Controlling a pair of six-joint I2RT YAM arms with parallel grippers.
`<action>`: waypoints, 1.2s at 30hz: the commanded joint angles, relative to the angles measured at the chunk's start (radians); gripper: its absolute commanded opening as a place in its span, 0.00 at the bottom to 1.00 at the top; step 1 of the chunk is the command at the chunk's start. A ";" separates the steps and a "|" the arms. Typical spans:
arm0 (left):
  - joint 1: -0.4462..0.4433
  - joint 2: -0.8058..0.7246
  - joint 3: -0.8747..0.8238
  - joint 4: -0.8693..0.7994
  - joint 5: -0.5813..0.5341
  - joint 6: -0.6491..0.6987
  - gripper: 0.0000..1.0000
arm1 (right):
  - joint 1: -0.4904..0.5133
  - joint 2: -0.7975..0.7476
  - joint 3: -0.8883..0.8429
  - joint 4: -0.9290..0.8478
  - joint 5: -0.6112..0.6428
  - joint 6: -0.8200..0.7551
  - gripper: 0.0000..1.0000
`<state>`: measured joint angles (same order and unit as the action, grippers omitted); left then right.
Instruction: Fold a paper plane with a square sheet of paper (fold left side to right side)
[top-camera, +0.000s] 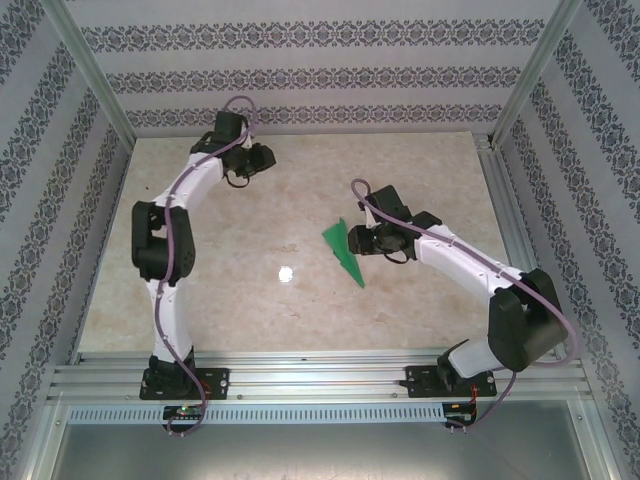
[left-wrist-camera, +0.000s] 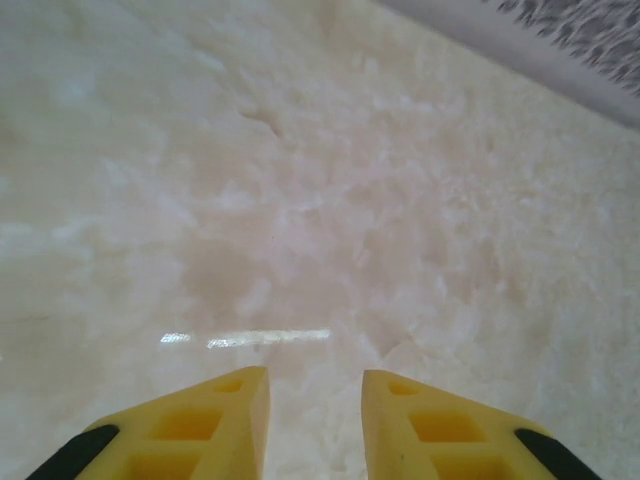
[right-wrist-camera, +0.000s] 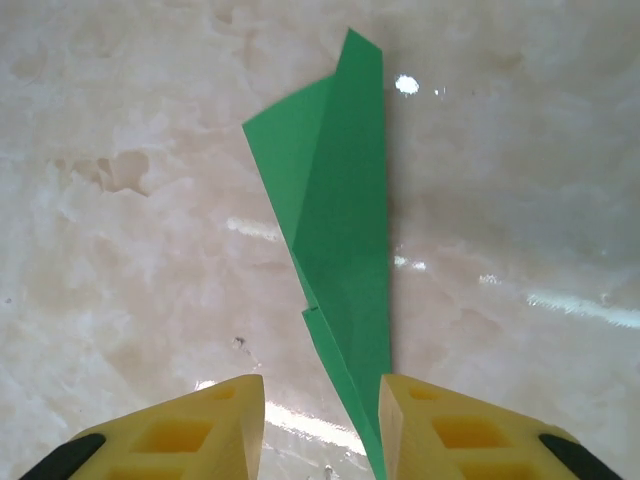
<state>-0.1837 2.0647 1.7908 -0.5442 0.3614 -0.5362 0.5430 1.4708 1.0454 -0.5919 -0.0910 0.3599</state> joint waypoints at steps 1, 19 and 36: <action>-0.027 -0.187 -0.208 0.064 -0.012 0.023 0.34 | 0.069 0.065 0.072 -0.131 0.159 -0.067 0.39; -0.076 -0.676 -0.992 0.389 0.046 -0.201 0.39 | 0.103 0.448 0.335 -0.168 0.397 -0.140 0.21; -0.345 -0.330 -0.619 0.386 0.025 -0.228 0.43 | -0.231 0.297 0.111 -0.031 -0.085 -0.186 0.21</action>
<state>-0.4866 1.6867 1.0996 -0.1898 0.3866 -0.7464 0.3077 1.7885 1.1618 -0.6281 -0.1375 0.1974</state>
